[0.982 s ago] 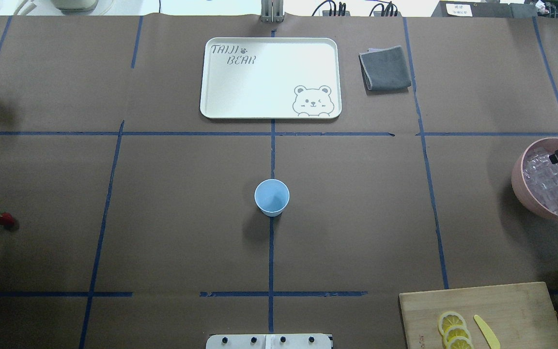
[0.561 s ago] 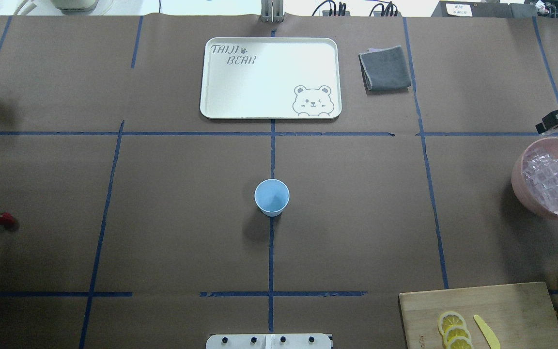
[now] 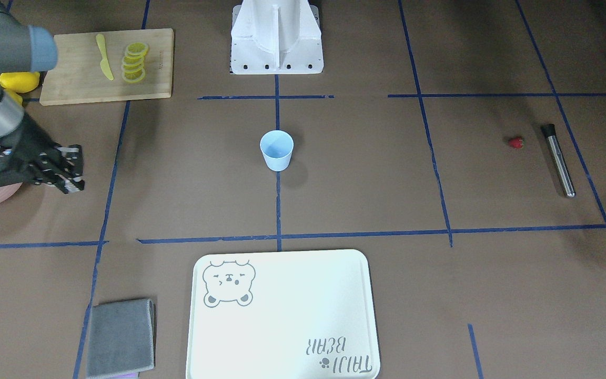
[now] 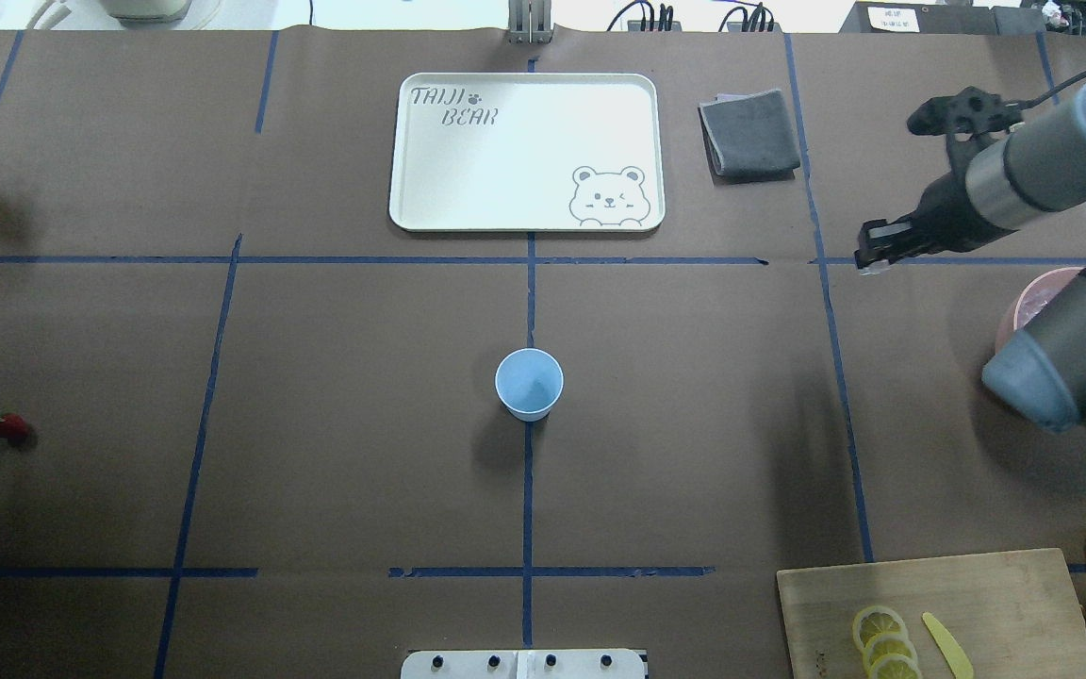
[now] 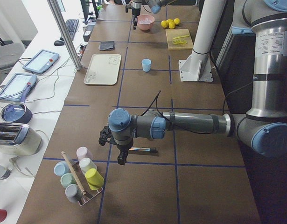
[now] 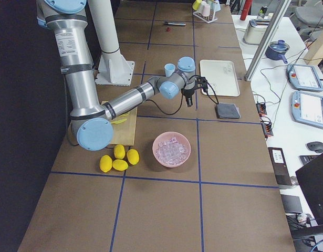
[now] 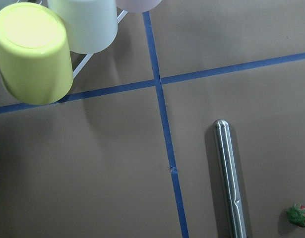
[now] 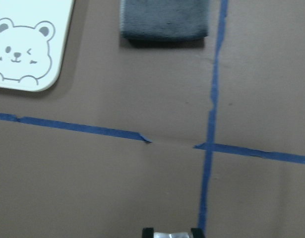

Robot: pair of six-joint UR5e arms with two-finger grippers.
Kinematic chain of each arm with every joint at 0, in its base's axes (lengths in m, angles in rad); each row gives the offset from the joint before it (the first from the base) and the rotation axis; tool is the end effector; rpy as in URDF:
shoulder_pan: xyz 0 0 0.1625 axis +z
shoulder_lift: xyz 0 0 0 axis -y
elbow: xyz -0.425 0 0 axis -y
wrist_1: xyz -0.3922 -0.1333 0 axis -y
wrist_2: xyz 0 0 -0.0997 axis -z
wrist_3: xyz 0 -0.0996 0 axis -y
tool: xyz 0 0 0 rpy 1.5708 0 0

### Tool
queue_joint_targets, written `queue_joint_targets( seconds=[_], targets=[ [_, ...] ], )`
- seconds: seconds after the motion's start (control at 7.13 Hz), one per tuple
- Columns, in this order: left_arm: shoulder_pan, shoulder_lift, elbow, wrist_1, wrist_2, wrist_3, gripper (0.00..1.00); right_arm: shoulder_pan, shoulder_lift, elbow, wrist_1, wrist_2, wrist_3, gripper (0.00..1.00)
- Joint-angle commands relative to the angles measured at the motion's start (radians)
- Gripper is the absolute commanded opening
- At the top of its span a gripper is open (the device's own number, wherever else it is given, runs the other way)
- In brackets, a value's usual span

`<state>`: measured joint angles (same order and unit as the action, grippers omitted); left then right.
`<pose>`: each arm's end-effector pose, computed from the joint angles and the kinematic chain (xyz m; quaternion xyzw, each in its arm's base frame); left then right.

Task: Mash ice and strawberries in cup
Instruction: 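Carry the ice cube with the right gripper over the light-blue cup, then open the right gripper to drop the ice cube into the cup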

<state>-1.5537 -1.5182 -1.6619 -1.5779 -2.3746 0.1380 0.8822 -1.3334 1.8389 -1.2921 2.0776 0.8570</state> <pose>-0.0535 -0.4733 0.6363 0.0446 0.3891 0.0802 0.9166 -0.2999 -0.4981 0.3769 0.1031 -0.4241 -0.0202 0.8995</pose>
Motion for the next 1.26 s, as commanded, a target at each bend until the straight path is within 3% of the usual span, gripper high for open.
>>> queue_joint_targets(
  seconds=[0.0, 0.14, 0.42, 0.98, 1.12],
  targets=[
    [0.000, 0.001, -0.001, -0.001, 0.000, 0.000, 1.00, -0.217, 0.237, -0.009, -0.187, -0.184, 0.251, 0.05],
    [0.000, 0.001, -0.001, -0.001, -0.002, 0.000, 1.00, -0.286, 0.378, -0.030, -0.310, -0.248, 0.352, 0.05],
    [0.000, 0.001, -0.001, -0.001, -0.002, 0.000, 1.00, -0.383, 0.514, -0.104, -0.329, -0.330, 0.502, 0.05],
    [0.001, 0.000, -0.001, -0.001, -0.002, 0.000, 1.00, -0.474, 0.545, -0.135, -0.343, -0.409, 0.553, 0.08],
    [0.001, 0.001, 0.001, -0.001, 0.000, 0.000, 1.00, -0.485, 0.540, -0.139, -0.342, -0.410, 0.553, 0.98]
  ],
)
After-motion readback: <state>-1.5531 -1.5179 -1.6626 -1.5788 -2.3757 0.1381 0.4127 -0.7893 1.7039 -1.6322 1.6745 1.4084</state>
